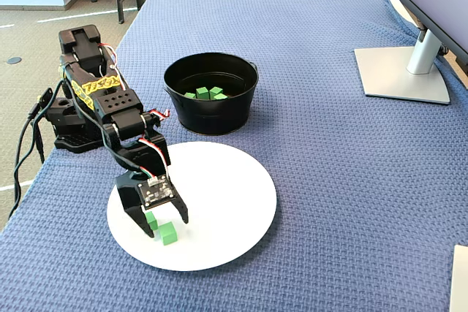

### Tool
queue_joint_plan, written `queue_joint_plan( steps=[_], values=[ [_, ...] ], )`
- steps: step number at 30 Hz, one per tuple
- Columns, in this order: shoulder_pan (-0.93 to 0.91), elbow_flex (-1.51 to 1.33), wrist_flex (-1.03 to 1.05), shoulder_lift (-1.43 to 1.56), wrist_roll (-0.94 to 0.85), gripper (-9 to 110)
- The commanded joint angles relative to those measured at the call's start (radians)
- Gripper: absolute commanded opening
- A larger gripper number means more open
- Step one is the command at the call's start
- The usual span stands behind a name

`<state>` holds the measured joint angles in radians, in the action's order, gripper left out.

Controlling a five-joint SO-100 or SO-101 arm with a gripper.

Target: Pick up the green cubes from the white plate and place them in the black recipient

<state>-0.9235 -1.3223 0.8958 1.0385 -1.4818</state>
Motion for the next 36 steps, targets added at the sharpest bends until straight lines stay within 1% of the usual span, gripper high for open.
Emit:
queue_joint_plan(
  steps=[1,3,6,8,14,17,18,22,24,26,29,33,36],
  values=[
    [0.021,-0.005,-0.025,0.072,0.015,21],
    [0.021,-0.008,-0.026,0.074,0.015,17],
    [0.025,-0.008,-0.048,0.074,0.037,5],
    [0.025,-0.008,-0.051,0.072,0.041,0],
    [0.021,-0.005,-0.057,0.077,0.043,0],
    [0.025,0.008,-0.046,0.098,0.077,0],
    [0.029,0.032,-0.015,0.110,0.101,0],
    [0.048,0.235,0.241,0.175,0.189,0],
    [0.058,0.325,0.322,0.206,0.227,0],
    [0.077,0.391,0.371,0.238,0.285,0],
    [0.132,0.417,0.442,0.319,0.402,0],
    [0.273,0.342,0.483,0.479,0.693,0],
    [0.428,0.236,0.474,0.600,0.920,0]
  ],
)
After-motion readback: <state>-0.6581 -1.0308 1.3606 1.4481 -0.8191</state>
